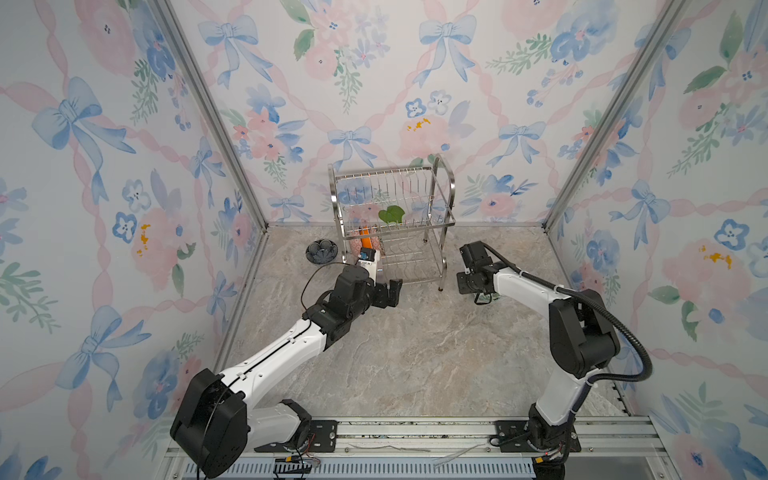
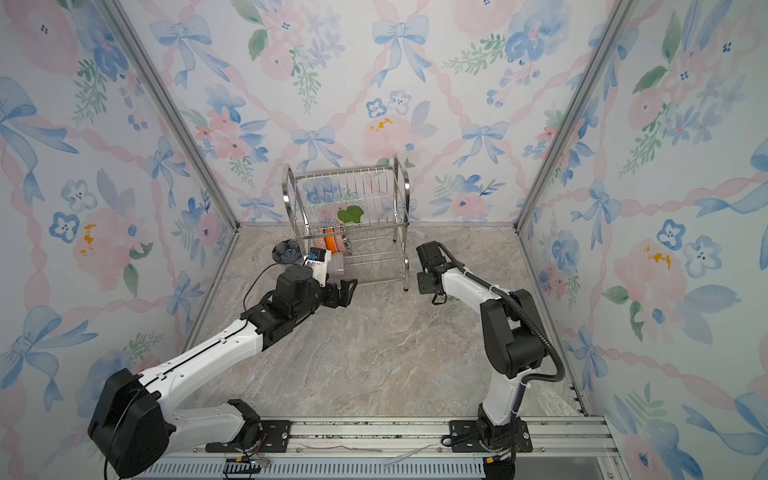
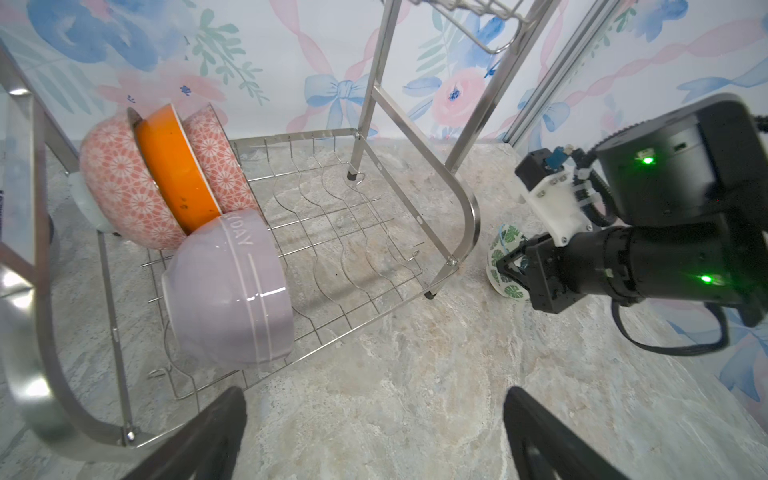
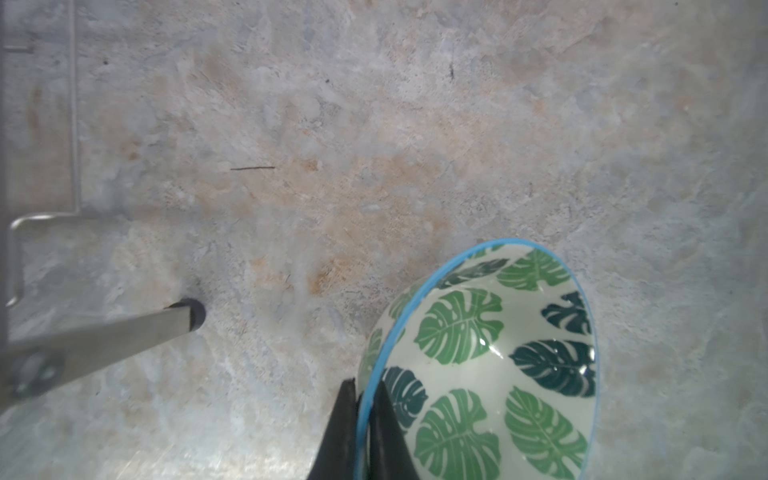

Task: Load the bowls into the dish rack
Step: 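Lift the green-leaf bowl on edge and carry it toward the rack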

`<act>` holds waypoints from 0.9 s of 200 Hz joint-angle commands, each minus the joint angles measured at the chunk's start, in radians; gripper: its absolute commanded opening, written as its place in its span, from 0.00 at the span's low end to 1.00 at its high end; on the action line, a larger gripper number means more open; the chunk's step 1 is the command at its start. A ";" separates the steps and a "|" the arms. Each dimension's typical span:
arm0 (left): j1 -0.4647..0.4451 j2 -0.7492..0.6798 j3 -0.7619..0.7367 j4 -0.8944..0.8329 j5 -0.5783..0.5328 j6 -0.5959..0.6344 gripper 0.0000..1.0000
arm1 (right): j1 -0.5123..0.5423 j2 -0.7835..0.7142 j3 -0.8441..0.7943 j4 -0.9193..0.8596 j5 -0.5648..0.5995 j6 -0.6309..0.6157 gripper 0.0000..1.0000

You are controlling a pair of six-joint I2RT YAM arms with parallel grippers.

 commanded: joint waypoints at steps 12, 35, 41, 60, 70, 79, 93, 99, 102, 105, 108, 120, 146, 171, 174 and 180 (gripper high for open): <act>0.072 -0.045 -0.033 -0.036 -0.019 -0.064 0.98 | -0.005 -0.162 -0.094 0.003 -0.197 0.050 0.00; 0.123 -0.066 -0.057 -0.035 -0.034 -0.106 0.98 | 0.014 -0.279 -0.157 0.046 -0.263 0.067 0.00; 0.135 -0.070 -0.062 -0.034 -0.034 -0.113 0.98 | 0.023 -0.309 -0.173 0.061 -0.288 0.066 0.00; 0.163 -0.078 -0.079 -0.034 -0.041 -0.134 0.98 | 0.061 -0.397 -0.219 0.120 -0.355 0.087 0.00; 0.182 -0.080 -0.091 -0.028 -0.042 -0.148 0.98 | 0.084 -0.432 -0.232 0.150 -0.389 0.097 0.00; 0.197 -0.080 -0.097 -0.022 -0.038 -0.159 0.98 | 0.107 -0.456 -0.239 0.183 -0.415 0.110 0.00; 0.214 -0.070 -0.097 -0.015 -0.030 -0.163 0.98 | 0.145 -0.475 -0.244 0.253 -0.475 0.140 0.00; 0.222 -0.064 -0.097 -0.013 -0.029 -0.165 0.98 | 0.165 -0.477 -0.243 0.286 -0.495 0.153 0.00; 0.224 -0.062 -0.120 -0.012 -0.026 -0.166 0.98 | 0.174 -0.476 -0.242 0.306 -0.507 0.160 0.00; 0.228 -0.057 -0.128 -0.010 -0.025 -0.166 0.98 | 0.186 -0.473 -0.241 0.327 -0.517 0.165 0.00; 0.231 -0.055 -0.130 -0.009 -0.024 -0.169 0.98 | 0.197 -0.470 -0.240 0.346 -0.530 0.171 0.00; 0.247 -0.041 -0.134 -0.009 -0.020 -0.173 0.98 | 0.237 -0.447 -0.230 0.429 -0.566 0.192 0.00; 0.272 -0.028 -0.150 0.010 -0.013 -0.188 0.97 | 0.277 -0.359 -0.195 0.600 -0.627 0.277 0.00; 0.295 -0.010 -0.157 0.020 -0.005 -0.194 0.95 | 0.279 -0.269 -0.178 0.740 -0.646 0.338 0.00; 0.297 -0.007 -0.157 0.021 -0.003 -0.192 0.95 | 0.279 -0.260 -0.175 0.751 -0.649 0.343 0.00; 0.301 -0.001 -0.155 0.023 -0.002 -0.191 0.94 | 0.279 -0.242 -0.173 0.779 -0.655 0.350 0.00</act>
